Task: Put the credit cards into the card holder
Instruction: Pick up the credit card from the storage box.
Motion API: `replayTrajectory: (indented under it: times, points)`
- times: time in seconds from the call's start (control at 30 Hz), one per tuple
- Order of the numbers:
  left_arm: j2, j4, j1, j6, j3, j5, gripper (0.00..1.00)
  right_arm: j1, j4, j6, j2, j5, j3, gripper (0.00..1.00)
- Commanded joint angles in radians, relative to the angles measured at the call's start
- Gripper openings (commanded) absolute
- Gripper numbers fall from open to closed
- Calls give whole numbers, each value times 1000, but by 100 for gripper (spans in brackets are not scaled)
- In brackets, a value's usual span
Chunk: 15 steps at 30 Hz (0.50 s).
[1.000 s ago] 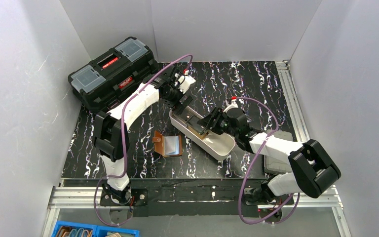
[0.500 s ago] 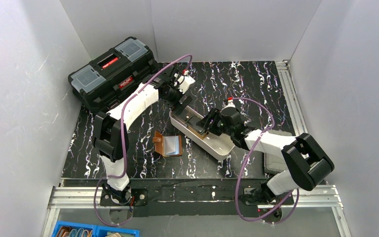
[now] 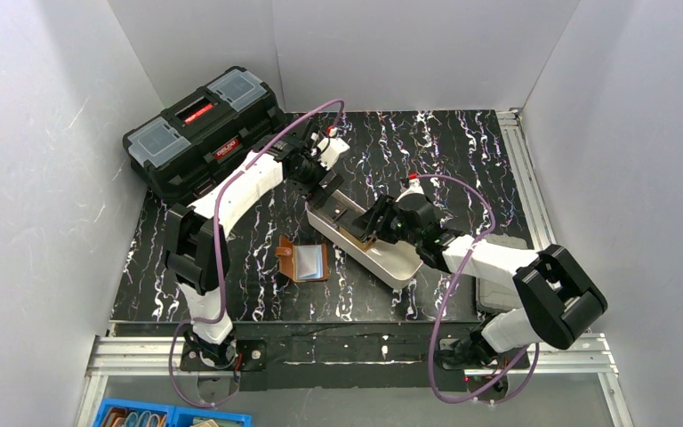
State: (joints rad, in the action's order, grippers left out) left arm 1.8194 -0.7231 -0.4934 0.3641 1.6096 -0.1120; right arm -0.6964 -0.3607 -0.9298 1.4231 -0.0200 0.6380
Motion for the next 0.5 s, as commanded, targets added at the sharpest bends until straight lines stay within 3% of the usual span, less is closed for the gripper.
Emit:
replayTrajectory:
  times: [0.0,0.3,0.47]
  points:
    - [-63,-15,6,7,-17,3,93,-13,-99,24,-59,-5,30,64]
    - [-69,-10,7,3,-20,-2,93,-14,-133,16,-37,13,32,63]
    - [-75,-10,11,1,-26,-3,93,-14,-246,26,-18,84,38,62]
